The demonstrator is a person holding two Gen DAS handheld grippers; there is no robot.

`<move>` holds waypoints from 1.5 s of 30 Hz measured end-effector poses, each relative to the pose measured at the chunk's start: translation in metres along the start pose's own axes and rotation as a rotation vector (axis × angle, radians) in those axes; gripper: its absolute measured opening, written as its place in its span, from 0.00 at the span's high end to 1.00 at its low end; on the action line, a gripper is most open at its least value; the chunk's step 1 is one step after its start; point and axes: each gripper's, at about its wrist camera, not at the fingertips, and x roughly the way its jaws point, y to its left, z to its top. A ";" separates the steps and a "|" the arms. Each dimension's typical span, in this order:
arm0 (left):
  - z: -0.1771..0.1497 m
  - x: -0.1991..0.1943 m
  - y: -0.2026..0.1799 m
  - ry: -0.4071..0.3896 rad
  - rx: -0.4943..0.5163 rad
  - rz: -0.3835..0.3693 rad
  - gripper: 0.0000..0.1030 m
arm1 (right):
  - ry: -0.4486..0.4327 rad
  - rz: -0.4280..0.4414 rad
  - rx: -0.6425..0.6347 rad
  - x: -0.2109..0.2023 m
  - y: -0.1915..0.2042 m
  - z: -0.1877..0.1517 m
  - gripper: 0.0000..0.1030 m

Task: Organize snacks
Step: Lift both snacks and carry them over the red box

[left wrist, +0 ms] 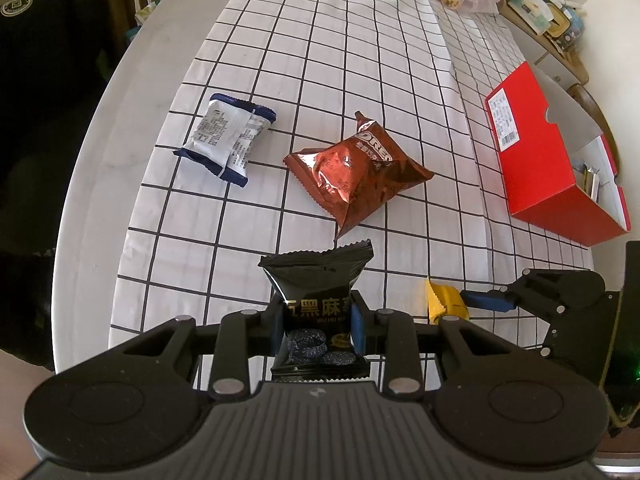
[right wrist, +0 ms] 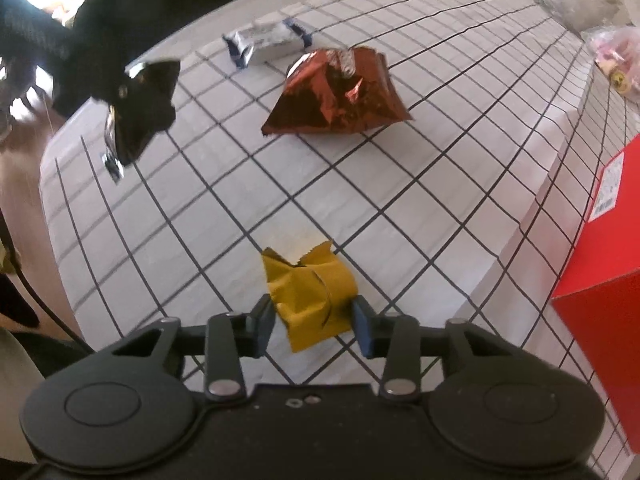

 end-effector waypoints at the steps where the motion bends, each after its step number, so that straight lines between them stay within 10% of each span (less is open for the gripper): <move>1: 0.000 0.000 -0.001 0.000 0.002 0.000 0.70 | -0.009 0.004 0.012 -0.002 -0.001 -0.001 0.66; 26: 0.020 -0.011 -0.086 -0.037 0.152 -0.012 0.70 | -0.325 0.031 0.409 -0.101 -0.076 -0.049 0.80; 45: 0.076 -0.012 -0.261 -0.152 0.381 -0.040 0.70 | -0.493 -0.117 0.603 -0.176 -0.213 -0.087 0.80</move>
